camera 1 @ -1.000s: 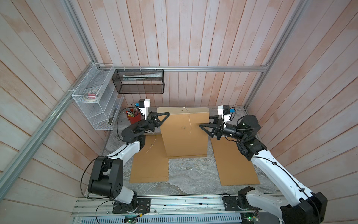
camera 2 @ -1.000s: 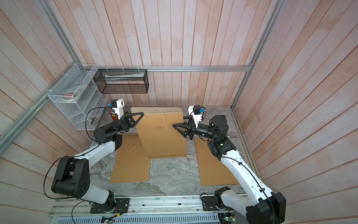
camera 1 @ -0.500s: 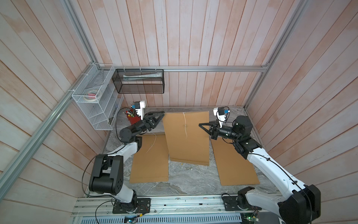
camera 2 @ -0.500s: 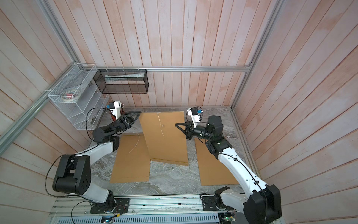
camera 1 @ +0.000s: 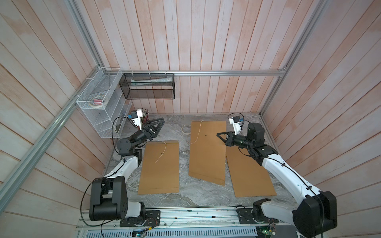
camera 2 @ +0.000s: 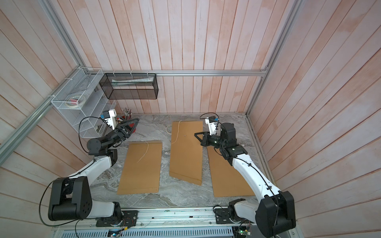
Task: Open the file bag
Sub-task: Place the file bag at the center of the board.
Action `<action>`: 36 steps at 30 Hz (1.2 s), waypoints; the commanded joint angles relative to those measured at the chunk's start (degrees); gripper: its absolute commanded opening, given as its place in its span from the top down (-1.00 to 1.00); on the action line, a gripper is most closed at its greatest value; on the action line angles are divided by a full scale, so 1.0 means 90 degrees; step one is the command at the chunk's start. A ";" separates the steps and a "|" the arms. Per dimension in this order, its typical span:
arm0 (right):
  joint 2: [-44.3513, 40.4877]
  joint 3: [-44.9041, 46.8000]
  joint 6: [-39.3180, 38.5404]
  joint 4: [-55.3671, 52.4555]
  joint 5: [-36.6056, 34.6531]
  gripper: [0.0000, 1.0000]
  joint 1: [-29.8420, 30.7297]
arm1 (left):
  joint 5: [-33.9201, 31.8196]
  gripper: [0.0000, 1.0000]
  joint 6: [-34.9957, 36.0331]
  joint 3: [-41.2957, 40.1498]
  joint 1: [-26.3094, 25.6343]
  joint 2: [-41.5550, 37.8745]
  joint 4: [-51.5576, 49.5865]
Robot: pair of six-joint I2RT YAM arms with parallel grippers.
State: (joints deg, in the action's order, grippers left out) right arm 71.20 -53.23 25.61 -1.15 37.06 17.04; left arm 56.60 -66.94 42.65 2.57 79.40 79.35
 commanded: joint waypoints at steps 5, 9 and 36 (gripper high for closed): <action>0.0716 -0.0099 -0.0296 -0.0826 -0.0368 1.00 -0.0059 | 0.0069 -0.02 0.0615 -0.0304 0.0008 -0.0461 -0.0711; 0.1076 -0.0106 -0.0417 -0.0784 -0.0291 1.00 -0.0068 | 0.0080 -0.02 0.0622 -0.0413 0.0008 -0.0521 -0.0712; 0.2653 -0.0317 -0.0713 0.0115 0.0634 1.00 -0.0070 | 0.0049 -0.02 0.0475 -0.0669 0.0008 -0.0473 -0.0528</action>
State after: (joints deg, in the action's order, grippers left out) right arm 93.97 -55.02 19.68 -1.89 41.08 16.56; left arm 56.69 -62.78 37.36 2.57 75.53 73.71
